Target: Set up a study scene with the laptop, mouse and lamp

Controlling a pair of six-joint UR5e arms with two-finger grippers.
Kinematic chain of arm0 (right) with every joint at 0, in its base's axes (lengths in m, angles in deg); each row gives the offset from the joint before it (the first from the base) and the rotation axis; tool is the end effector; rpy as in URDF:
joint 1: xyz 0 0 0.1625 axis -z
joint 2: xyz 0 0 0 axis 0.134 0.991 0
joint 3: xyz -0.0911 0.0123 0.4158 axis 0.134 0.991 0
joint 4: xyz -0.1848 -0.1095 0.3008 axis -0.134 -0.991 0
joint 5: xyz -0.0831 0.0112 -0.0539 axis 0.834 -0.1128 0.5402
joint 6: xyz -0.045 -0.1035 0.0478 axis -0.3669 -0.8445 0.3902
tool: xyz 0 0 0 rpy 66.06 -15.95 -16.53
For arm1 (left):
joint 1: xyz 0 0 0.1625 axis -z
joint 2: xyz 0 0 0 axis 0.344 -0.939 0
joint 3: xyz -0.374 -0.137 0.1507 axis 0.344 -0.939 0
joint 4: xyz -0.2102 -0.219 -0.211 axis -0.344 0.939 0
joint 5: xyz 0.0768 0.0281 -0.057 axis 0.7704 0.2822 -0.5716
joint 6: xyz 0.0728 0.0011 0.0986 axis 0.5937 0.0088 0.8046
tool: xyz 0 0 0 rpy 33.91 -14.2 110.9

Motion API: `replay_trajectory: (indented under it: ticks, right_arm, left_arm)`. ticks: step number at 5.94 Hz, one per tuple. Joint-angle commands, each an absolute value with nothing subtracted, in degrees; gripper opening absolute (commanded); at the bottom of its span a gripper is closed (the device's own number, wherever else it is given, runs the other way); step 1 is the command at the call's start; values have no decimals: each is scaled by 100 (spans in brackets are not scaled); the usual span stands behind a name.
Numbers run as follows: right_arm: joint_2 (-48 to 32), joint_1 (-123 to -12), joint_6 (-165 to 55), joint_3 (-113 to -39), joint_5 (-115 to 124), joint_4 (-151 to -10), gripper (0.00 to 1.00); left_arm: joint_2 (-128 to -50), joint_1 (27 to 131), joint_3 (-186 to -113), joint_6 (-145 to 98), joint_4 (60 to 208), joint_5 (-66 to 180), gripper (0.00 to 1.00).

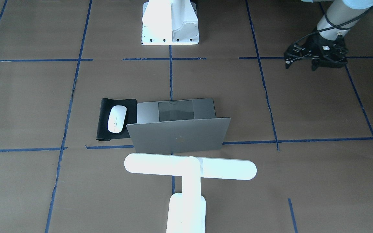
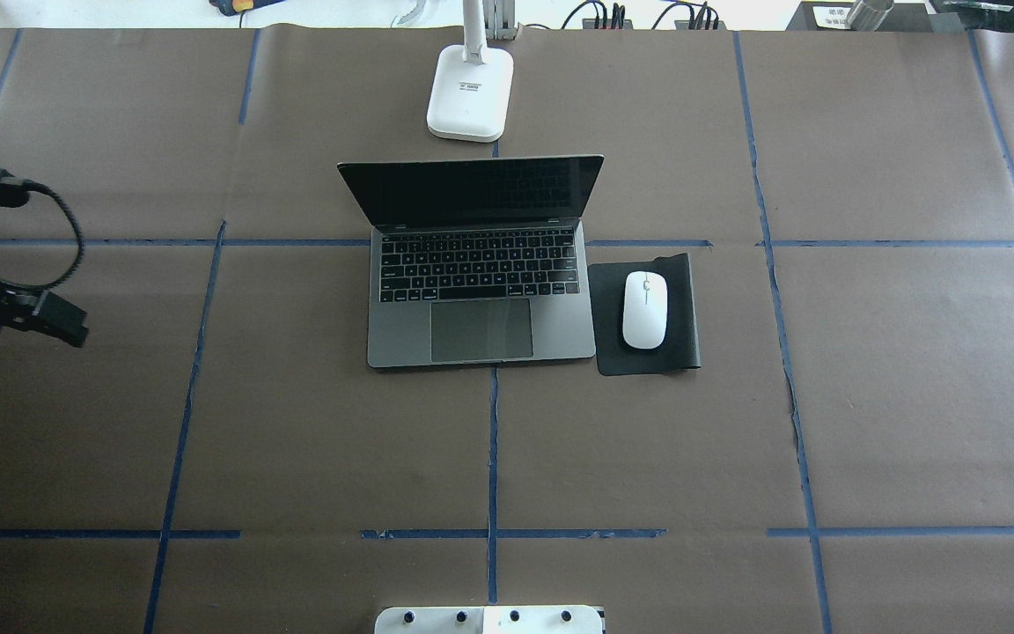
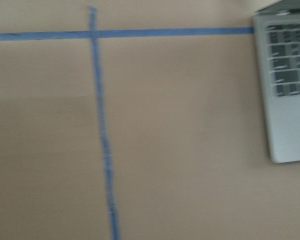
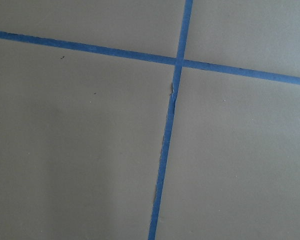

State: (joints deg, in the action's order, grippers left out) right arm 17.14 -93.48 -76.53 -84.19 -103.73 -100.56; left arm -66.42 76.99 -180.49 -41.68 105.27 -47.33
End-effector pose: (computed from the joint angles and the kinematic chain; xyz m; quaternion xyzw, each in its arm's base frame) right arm 0.0223 -0.4091 0.6424 -0.0040 -0.3531 -0.0734 0.9327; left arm 0.1748 -0.3799 0.4626 0.0224 0.3733 0.0734 0.9245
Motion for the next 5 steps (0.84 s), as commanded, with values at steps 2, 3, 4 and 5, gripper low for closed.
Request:
replay_trajectory:
  ticks: [2,3,4,5]
  right_arm:
    - [1774,-9401,-7627,-8412,-10492,-10057,100]
    - [1774,-9401,-7619,-8403,-10483,-10057,100]
    - [1783,-9401,-7592,-8368,-10492,-10057,100]
    - [1792,-9453,-7583,-8359,-10492,-10057,100]
  left_arm:
    - [-6154,10273,-15998,-924,10591,-5646,100]
    - [-6294,10918,-15239,-129,10600,-5647,100]
    - [-6278,11124,-15171,-69,10531,-5647,100]
    - [-6208,11126,-15170,-86,10512,-5647,100]
